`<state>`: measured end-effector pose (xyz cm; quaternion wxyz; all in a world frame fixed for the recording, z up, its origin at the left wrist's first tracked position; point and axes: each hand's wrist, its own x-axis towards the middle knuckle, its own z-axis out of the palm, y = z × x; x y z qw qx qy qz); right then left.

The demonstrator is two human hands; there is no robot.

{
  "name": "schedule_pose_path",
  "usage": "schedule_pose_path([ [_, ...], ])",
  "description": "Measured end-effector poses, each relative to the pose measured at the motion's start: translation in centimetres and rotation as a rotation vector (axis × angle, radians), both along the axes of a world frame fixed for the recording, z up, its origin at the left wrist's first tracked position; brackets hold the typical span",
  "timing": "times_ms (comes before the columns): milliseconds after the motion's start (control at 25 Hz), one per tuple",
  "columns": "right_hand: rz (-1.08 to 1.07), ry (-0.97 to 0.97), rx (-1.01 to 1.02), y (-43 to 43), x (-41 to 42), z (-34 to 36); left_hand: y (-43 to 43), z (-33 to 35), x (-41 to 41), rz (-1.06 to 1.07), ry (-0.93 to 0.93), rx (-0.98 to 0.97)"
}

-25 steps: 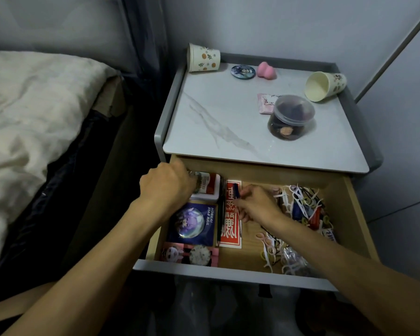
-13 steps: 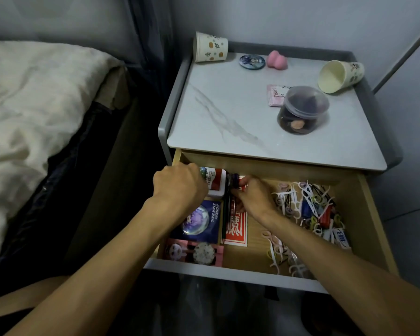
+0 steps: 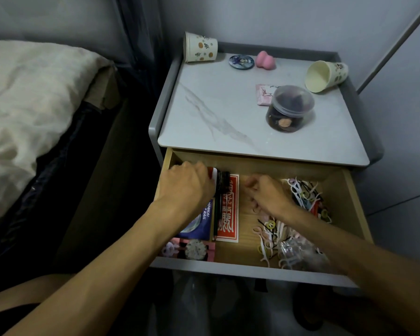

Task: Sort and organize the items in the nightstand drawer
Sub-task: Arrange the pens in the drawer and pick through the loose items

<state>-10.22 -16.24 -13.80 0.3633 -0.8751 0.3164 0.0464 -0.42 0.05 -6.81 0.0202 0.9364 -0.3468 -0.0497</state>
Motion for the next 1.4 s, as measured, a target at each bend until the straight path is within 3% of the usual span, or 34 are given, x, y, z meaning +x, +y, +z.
schedule_pose_path([
  [160,0.196,0.257,-0.123,-4.4,-5.2,2.4,-1.2,-0.6,-1.5,-0.157,0.159,-0.051],
  [280,0.265,0.42,-0.362,-6.4,-8.0,3.5,-2.5,-2.2,-3.0,-0.233,0.332,-0.038],
  [400,0.242,0.434,-0.476,-7.2,-9.4,3.0,-4.3,-4.0,-4.8,-0.265,0.53,-0.034],
  [520,0.173,0.386,-0.44,-6.9,-10.3,1.7,-5.6,-5.7,-5.8,-0.27,0.674,-0.043],
  [800,0.091,0.396,-0.358,-7.7,-9.6,0.5,-10.1,-7.5,-6.2,-0.183,0.675,-0.101],
  [1000,0.033,0.233,-0.404,-7.7,-9.1,0.2,-12.1,-8.9,-7.6,-0.225,0.697,-0.164],
  [1120,-0.034,0.229,-0.344,-7.6,-8.9,0.2,-12.1,-9.4,-7.7,-0.211,0.705,-0.222],
  [1200,-0.05,0.243,-0.331,-7.5,-8.8,0.6,-12.0,-9.1,-7.8,-0.192,0.647,-0.241],
  [1320,-0.017,0.246,-0.364,-8.0,-9.0,1.9,-12.6,-9.2,-8.3,-0.202,0.41,-0.251],
  [1400,0.015,0.244,-0.398,-8.5,-9.5,2.4,-13.6,-9.0,-8.6,-0.191,0.384,-0.28],
])
